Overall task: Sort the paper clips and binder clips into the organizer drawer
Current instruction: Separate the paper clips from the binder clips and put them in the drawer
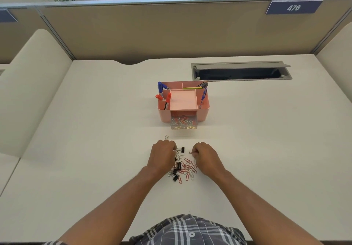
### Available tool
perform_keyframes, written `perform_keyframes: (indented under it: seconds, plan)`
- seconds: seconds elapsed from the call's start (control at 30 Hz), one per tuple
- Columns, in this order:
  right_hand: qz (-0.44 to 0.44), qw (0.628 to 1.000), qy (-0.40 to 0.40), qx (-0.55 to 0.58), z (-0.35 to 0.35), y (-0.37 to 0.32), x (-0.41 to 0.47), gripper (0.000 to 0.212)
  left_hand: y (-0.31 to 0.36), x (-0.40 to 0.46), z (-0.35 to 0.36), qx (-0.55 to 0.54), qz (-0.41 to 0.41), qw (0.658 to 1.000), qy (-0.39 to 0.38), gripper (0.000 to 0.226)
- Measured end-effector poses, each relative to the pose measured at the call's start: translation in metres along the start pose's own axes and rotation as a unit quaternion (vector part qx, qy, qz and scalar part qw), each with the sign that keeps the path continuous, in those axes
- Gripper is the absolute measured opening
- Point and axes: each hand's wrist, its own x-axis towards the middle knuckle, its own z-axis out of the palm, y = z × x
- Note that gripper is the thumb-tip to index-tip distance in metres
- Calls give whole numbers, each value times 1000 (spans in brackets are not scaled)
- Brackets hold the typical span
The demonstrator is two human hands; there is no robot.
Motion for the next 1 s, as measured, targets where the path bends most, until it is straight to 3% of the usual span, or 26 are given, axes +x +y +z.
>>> perform_keyframes:
  seconds: [0.23, 0.57, 0.73, 0.87, 1.0]
  plan:
    - [30, 999, 8, 45, -1, 2, 0, 20, 15, -1, 5, 91, 56, 993, -45, 19]
    - [79, 987, 23, 137, -9, 0, -2, 11, 22, 6, 3, 91, 71, 991, -71, 17]
    - [85, 976, 43, 197, -26, -6, -1, 12, 22, 4, -9, -41, 49, 998, -23, 9]
    - [22, 973, 113, 201, -49, -26, 10, 7, 27, 12, -34, -231, -1, 971, 66, 9]
    - [-49, 979, 154, 123, -72, -52, 35, 8, 28, 37, -58, -253, -10, 959, 131, 8]
